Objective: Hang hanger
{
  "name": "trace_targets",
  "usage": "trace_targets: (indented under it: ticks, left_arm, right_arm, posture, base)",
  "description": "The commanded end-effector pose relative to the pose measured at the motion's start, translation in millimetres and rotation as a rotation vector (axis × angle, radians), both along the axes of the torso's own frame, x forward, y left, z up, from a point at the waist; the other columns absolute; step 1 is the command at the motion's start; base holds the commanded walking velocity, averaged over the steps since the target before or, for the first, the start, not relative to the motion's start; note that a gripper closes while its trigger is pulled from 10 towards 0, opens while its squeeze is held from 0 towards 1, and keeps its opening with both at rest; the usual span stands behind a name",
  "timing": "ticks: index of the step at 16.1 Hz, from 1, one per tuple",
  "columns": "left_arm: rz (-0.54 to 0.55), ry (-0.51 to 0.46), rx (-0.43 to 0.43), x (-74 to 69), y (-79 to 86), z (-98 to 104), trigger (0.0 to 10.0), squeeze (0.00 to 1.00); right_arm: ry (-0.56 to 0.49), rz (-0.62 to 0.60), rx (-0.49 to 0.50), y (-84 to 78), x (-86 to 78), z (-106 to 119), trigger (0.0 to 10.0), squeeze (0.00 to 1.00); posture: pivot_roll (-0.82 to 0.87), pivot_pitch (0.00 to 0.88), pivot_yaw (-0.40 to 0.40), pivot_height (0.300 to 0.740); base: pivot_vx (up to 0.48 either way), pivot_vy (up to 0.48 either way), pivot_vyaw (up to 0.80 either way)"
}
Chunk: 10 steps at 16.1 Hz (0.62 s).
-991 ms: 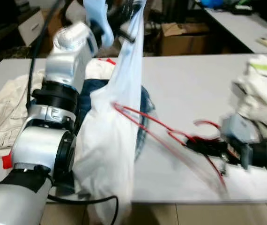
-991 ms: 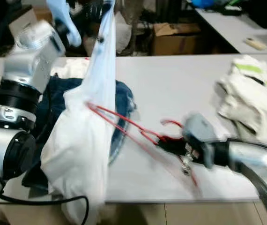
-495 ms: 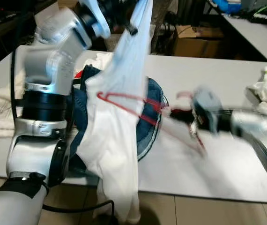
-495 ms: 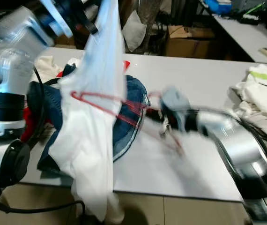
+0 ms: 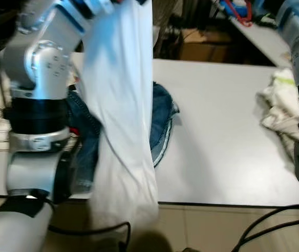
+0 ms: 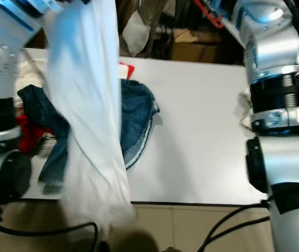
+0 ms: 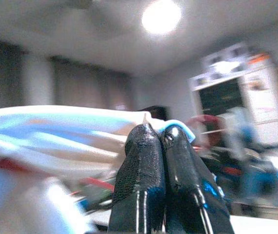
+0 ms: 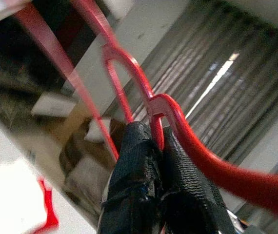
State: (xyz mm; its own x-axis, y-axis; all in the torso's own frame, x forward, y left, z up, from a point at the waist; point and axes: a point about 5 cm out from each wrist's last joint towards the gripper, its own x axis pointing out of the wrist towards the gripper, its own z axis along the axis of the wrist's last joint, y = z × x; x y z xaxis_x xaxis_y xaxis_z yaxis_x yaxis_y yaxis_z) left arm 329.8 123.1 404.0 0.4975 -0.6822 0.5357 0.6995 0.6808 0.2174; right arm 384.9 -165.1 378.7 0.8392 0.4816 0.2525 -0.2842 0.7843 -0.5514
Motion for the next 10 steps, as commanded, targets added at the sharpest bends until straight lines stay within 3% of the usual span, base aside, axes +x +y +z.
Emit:
trace_targets:
  ticks: [1, 3, 5, 8, 10]
  left_arm:
    - [0.129, 0.079, 0.031, 13.6, 8.0, -13.1, 10.0, 0.0]
    - [0.246, 0.142, 0.077, 27.0, 16.7, -36.6, 10.0, 0.0]
    - [0.259, 0.172, 0.093, 33.2, 14.2, -48.7, 10.0, 0.0]
    - [0.298, 0.2, 0.109, 46.5, 9.3, -57.1, 10.0, 0.0]
    - [0.333, 0.21, 0.183, 57.5, 5.6, -66.4, 10.0, 0.0]
  right_arm:
    - [0.158, 0.0, -0.078, -2.6, 8.1, -42.7, 10.0, 0.0]
    - [0.271, 0.053, -0.156, -2.5, 1.9, -81.2, 10.0, 0.0]
    - [0.319, 0.095, -0.201, -7.4, -0.5, -102.6, 10.0, 0.0]
    - [0.394, 0.217, -0.273, -20.6, -28.8, -124.8, 10.0, 0.0]
    - [0.437, 0.356, -0.302, -26.0, -61.3, -130.5, 10.0, 0.0]
  posture:
    - [0.02, 0.0, -0.055, 0.74]
    - [0.01, 0.0, -0.042, 0.74]
    - [0.0, 0.0, -0.022, 0.74]
    - [-0.02, 0.0, 0.006, 0.74]
    - [-0.03, 0.0, 0.024, 0.74]
  base:
    - [0.0, 0.0, 0.0]
    - [0.0, 0.0, 0.0]
    - [0.0, 0.0, 0.0]
    - [0.0, 0.0, 0.0]
    - [0.0, 0.0, 0.0]
